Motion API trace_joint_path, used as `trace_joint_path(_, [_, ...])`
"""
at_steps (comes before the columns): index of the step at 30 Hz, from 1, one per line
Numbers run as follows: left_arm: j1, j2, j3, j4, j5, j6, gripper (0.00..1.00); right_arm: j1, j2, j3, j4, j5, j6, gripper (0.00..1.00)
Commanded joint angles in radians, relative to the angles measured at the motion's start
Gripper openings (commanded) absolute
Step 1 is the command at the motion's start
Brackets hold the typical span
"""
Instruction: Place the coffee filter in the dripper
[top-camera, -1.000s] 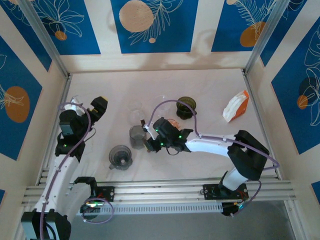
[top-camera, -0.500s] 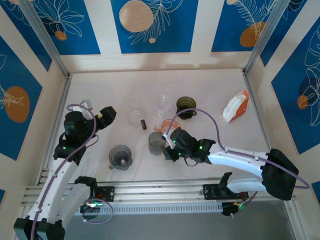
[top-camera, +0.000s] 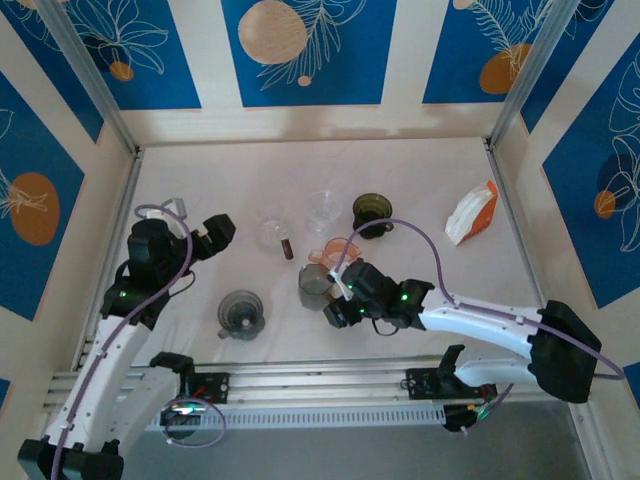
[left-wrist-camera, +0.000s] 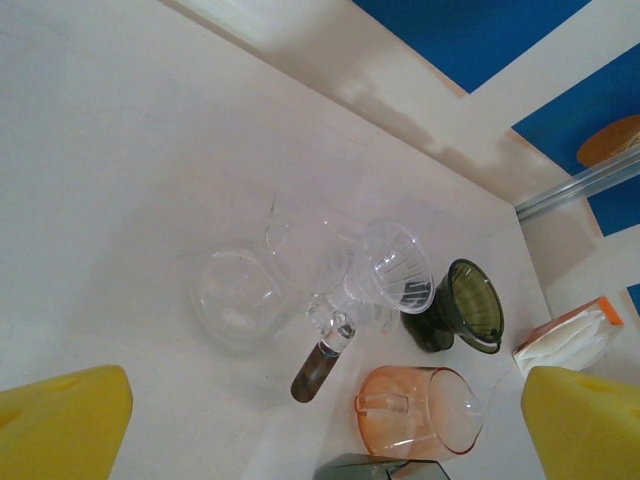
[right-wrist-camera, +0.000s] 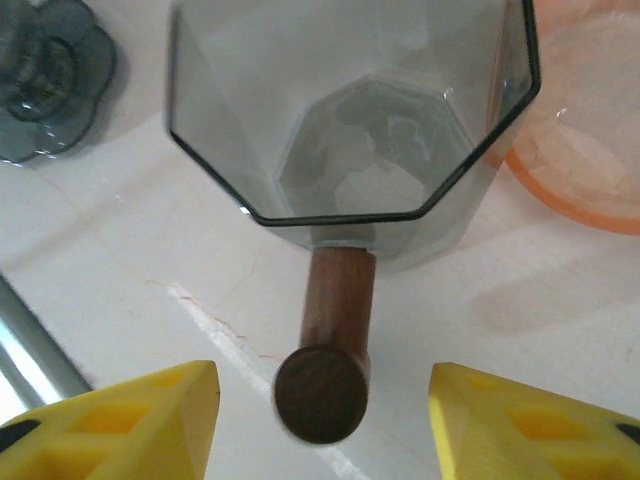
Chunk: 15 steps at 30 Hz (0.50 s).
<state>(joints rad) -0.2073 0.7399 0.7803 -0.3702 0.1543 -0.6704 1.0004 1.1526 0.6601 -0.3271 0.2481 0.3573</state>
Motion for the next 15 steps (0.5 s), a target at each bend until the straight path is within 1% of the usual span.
trace_joint_path(1, [-0.01, -0.022, 0.053, -0.044, -0.037, 0.034, 1.0, 0.03, -0.047, 0.108, -0.043, -0.005, -0.015, 0.61])
trace_joint_path(4, [-0.009, -0.028, 0.097, -0.083, -0.065, 0.055, 1.0, 0.037, 0.021, 0.223, -0.065, -0.076, -0.027, 0.63])
trace_joint_path(10, [-0.008, -0.069, 0.175, -0.152, -0.124, 0.098, 1.0, 0.079, 0.329, 0.496, -0.097, -0.196, -0.042, 0.64])
trace_joint_path(15, [-0.008, -0.121, 0.177, -0.16, -0.144, 0.104, 1.0, 0.104, 0.56, 0.662, -0.102, -0.217, -0.048, 0.64])
